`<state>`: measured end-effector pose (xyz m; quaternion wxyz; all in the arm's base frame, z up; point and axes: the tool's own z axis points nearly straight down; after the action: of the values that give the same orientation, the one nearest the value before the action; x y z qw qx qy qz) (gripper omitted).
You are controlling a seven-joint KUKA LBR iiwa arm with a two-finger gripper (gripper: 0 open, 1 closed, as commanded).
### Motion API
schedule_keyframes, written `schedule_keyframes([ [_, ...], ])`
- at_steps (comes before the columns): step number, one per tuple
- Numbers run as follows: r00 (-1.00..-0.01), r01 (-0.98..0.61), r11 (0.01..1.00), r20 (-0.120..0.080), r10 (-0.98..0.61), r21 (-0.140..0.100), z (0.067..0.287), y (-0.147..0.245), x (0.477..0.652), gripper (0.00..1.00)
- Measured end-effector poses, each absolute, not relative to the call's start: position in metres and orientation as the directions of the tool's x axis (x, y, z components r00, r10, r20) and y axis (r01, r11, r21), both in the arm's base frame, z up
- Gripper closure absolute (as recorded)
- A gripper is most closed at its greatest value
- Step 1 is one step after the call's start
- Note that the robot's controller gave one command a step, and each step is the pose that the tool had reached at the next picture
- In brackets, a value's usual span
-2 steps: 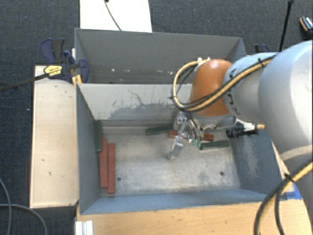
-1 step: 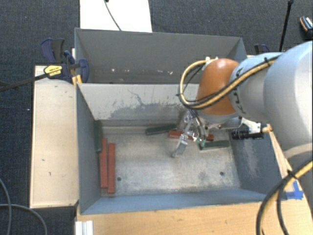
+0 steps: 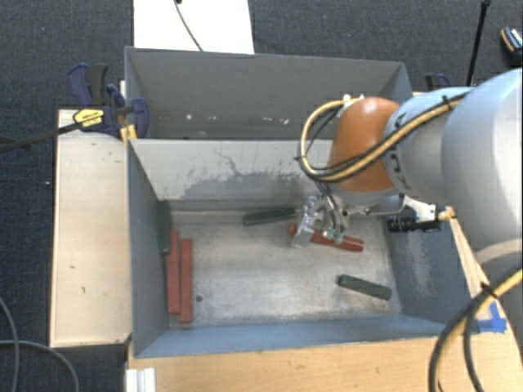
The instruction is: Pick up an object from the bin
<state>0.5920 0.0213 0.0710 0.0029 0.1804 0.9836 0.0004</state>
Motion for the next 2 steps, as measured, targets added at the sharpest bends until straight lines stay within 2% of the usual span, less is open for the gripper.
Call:
schedule_keyframes([
  [1, -0.98, 0.197, 0.98, -0.003, 0.197, 0.001, 0.071, 0.026, 0.571, 1.0],
  [2, -0.988, 0.154, 0.988, -0.012, 0.154, 0.002, 0.219, 0.015, 0.594, 1.0],
])
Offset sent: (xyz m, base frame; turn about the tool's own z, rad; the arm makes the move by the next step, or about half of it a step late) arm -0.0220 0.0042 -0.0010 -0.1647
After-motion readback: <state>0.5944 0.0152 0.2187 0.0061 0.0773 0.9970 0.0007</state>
